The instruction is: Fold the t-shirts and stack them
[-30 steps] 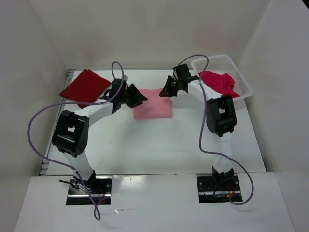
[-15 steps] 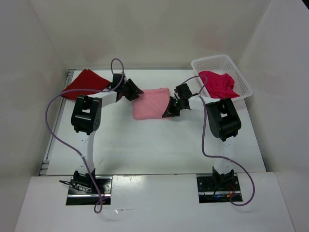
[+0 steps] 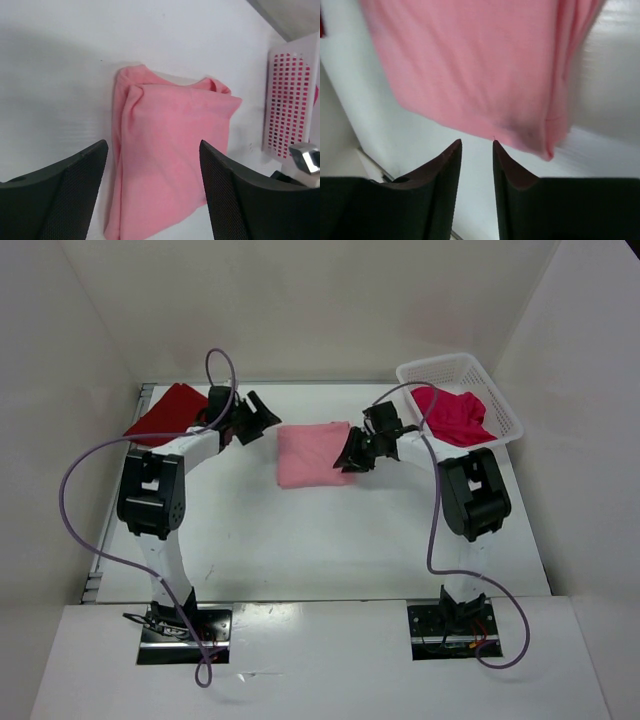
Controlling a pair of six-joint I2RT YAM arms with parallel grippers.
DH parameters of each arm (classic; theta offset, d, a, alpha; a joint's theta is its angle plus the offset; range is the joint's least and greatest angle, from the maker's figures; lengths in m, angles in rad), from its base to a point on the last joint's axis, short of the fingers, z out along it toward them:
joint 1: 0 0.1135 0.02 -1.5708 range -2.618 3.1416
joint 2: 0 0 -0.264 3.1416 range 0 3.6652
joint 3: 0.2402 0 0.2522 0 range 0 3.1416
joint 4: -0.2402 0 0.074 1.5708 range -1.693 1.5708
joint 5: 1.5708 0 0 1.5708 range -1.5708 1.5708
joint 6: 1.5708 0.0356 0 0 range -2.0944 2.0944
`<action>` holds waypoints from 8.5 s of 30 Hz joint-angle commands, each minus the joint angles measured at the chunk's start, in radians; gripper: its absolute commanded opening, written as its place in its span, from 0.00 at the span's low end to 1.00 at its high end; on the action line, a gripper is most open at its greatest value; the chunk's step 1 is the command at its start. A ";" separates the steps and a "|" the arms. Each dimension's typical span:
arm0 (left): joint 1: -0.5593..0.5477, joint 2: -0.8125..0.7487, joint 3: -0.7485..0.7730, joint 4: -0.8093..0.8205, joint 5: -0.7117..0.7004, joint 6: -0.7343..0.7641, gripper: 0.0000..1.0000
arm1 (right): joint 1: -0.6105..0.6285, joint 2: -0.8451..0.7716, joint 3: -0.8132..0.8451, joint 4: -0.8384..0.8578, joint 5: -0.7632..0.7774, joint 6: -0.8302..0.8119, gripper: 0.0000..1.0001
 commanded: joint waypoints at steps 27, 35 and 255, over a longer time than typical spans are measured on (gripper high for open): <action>-0.145 0.188 0.117 0.045 0.163 0.029 0.14 | -0.076 -0.545 -0.245 -0.061 0.019 -0.009 0.49; -0.018 0.133 0.464 -0.096 0.197 0.062 0.14 | -0.096 -0.575 -0.300 -0.061 0.019 -0.009 0.49; 0.353 -0.833 -0.366 -0.381 0.278 0.227 0.05 | -0.088 -0.503 -0.057 -0.042 0.395 0.014 0.00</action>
